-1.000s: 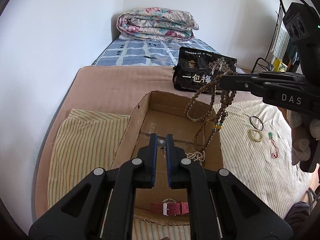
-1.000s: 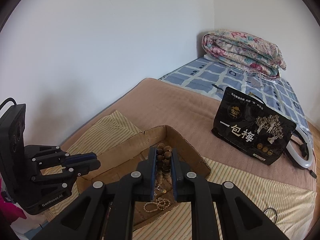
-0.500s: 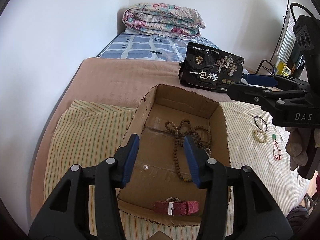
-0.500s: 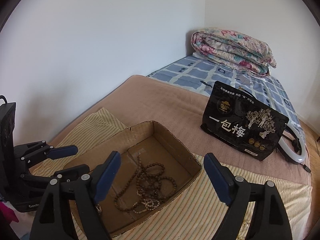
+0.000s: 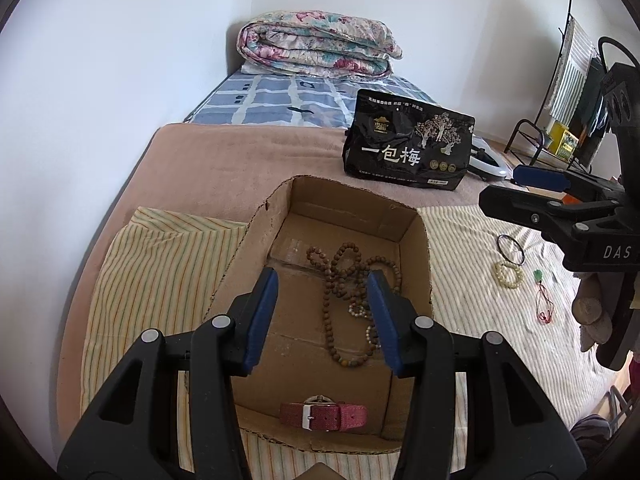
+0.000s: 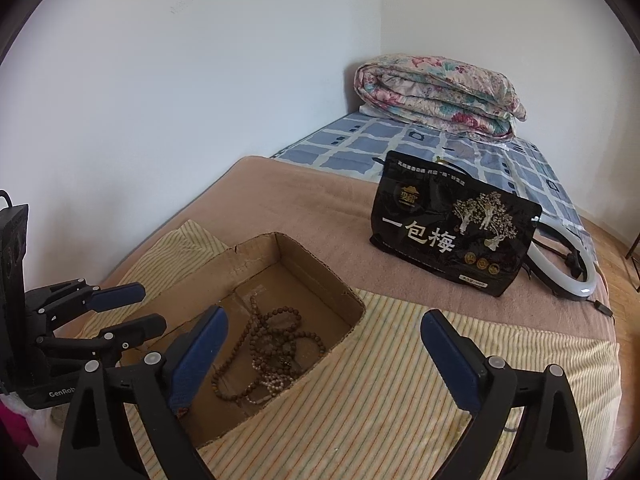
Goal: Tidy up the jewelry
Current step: 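Move both grippers back toward the bead bracelet and jade pendant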
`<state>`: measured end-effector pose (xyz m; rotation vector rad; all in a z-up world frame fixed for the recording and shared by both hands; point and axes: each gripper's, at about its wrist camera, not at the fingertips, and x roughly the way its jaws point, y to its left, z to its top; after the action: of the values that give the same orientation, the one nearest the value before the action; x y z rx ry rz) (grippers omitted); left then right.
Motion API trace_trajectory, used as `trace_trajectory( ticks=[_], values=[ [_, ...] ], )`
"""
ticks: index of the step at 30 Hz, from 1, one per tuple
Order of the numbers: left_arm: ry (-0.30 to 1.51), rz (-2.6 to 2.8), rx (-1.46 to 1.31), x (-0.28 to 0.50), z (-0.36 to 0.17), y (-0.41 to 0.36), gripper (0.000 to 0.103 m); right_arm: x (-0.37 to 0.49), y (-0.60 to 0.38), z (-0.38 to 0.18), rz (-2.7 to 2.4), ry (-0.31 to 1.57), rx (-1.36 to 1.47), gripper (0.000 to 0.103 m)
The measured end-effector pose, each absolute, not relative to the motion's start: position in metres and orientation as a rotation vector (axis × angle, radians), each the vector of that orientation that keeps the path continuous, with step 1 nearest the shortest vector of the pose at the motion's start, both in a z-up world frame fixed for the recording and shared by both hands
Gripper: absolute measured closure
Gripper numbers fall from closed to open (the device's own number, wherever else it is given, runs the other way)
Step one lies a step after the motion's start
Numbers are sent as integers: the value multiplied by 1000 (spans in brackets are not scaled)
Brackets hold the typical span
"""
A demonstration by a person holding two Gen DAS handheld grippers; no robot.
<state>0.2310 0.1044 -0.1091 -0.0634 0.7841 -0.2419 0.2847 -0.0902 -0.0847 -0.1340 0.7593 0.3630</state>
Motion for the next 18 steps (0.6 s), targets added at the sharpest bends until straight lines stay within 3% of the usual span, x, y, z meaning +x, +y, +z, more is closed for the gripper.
trace_trajectory(
  ticks=[18],
  values=[
    [775, -356, -19, 219, -97, 19, 56, 246, -232, -88, 156, 757, -112, 5]
  ],
)
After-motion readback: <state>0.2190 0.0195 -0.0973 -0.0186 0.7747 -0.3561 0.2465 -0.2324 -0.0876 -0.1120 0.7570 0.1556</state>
